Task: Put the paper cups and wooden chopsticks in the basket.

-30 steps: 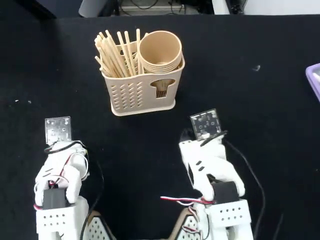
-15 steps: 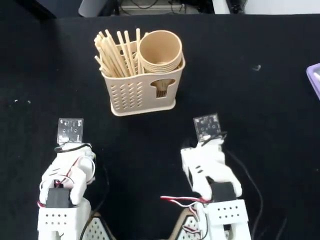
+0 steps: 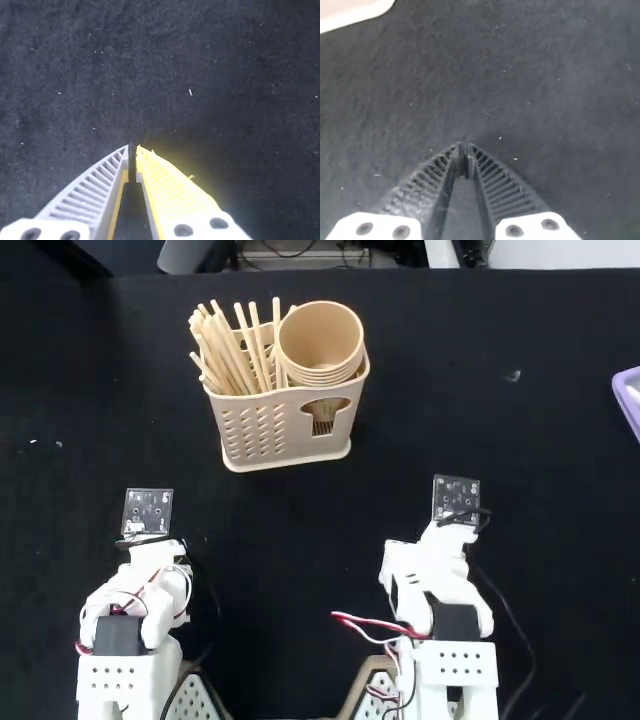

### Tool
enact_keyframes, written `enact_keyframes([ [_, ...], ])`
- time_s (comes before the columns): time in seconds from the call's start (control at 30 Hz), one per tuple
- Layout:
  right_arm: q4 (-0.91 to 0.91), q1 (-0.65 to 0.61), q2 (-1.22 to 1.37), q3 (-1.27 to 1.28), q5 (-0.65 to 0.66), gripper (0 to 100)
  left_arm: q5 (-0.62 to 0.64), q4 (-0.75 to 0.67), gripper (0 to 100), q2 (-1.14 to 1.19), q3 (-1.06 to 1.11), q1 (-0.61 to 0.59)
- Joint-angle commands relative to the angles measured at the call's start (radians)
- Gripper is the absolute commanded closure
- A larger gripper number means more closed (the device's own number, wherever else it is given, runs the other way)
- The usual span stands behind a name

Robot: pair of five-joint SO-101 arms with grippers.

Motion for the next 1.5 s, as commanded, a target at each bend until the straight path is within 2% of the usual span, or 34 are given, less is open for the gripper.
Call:
enact_keyframes([
  [0.0,-0.020,0.023,-0.018,-0.001,-0.012,98.6,0.002,0.003,97,-0.009,0.022,0.004],
  [0.17,-0.020,0.020,-0.024,-0.001,-0.012,98.6,0.002,0.003,97,-0.009,0.022,-0.007],
  [0.4,-0.020,0.026,-0.047,-0.001,-0.012,98.6,0.002,0.005,97,-0.009,0.022,-0.088],
  [0.63,-0.015,0.025,-0.343,-0.015,-0.014,98.6,0.002,0.011,97,-0.028,0.022,-0.099],
  [0.73,0.106,0.021,-0.298,-0.012,-0.014,98.6,0.002,0.011,97,-0.028,0.022,-0.097],
  [0.83,0.330,0.018,-0.325,-0.015,-0.015,98.6,0.002,0.011,97,-0.029,0.022,-0.094],
  [0.93,0.284,0.020,-0.323,-0.013,-0.014,98.6,0.002,0.011,97,-0.031,0.022,-0.054],
  [1.03,0.310,0.021,-0.321,-0.013,-0.014,98.6,0.002,0.011,97,-0.031,0.022,0.044],
  [1.13,0.322,0.023,-0.323,-0.013,-0.015,98.6,0.002,0.011,97,-0.031,0.022,0.071],
  [1.47,0.322,0.025,-0.321,-0.013,-0.015,98.6,0.002,0.011,97,-0.029,0.022,-0.128],
])
